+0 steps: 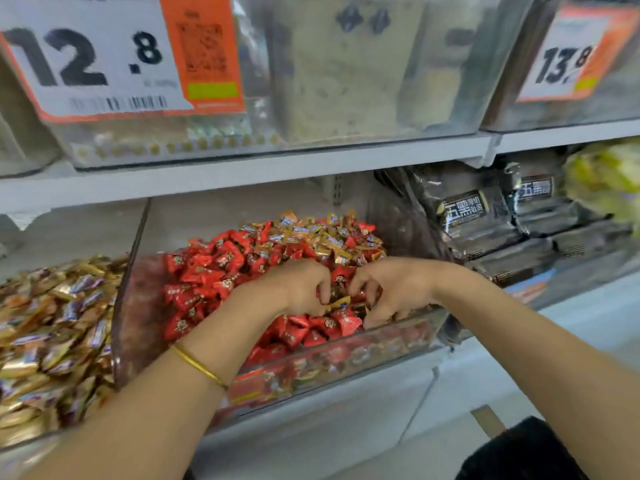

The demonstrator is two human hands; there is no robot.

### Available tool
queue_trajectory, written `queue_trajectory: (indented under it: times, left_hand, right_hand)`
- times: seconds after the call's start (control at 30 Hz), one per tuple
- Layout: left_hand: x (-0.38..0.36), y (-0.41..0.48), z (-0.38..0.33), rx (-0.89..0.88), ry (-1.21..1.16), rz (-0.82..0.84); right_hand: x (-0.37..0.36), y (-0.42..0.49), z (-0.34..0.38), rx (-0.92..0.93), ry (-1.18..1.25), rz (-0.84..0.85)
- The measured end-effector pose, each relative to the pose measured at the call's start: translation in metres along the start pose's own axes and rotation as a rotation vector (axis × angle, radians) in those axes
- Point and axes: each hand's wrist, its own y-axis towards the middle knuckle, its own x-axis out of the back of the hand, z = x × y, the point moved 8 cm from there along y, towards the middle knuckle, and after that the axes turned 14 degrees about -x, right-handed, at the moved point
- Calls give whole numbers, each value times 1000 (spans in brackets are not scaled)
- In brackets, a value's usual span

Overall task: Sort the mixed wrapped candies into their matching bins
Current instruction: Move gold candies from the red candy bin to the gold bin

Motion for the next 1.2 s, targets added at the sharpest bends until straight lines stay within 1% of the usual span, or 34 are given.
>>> queue_trajectory:
  times: [0.07,0.13,0.23,0.27,0.4,0.47,0.57,0.67,0.77,0.83,0.93,1.0,1.07,1.1,1.13,1.2]
  left_hand:
    - [3,0,9,39,19,39]
    - [9,1,10,57,34,26]
    - [10,8,-1,-1,-139,-67]
    - [9,11,-5,-19,-146,-82]
    - [-5,18,-7,-49,-36,3]
    - [-7,19,-4,-59,-38,32]
    - [-2,16,-2,-65,-12,-6]
    - [9,11,6,-43,-63,-95]
    - [20,3,17,-13,-142,-203]
    - [24,-2,21,-3,-193,-260]
    - [28,-7,27,51,-301,-311]
    - [30,-10,27,60,-378,-342]
    - [34,-13,28,72,-458,-385]
    - [37,-15,29,90,-501,-421]
    - [39,-17,30,115,-557,-462]
    - [43,-22,33,147,-731,-559]
  right_hand:
    - [-1,6,2,13,10,-20]
    - [-1,12,2,20,44,-44]
    - [1,17,6,49,25,-132]
    - [1,18,8,55,7,-153]
    - [0,17,15,73,-86,-223]
    - [2,17,12,71,-40,-244]
    - [9,15,3,47,103,-257]
    - [18,14,-7,29,304,-280]
    - [27,8,-17,24,589,-282]
    - [28,5,-23,-4,823,-200]
    - [19,5,-23,-32,1119,11]
    - [12,8,-21,-62,1369,138]
    - [6,11,-21,-133,1648,221]
    - [3,12,-21,-176,1752,248]
    - [0,12,-21,-215,1815,269]
    - [-4,12,-20,-260,1856,291]
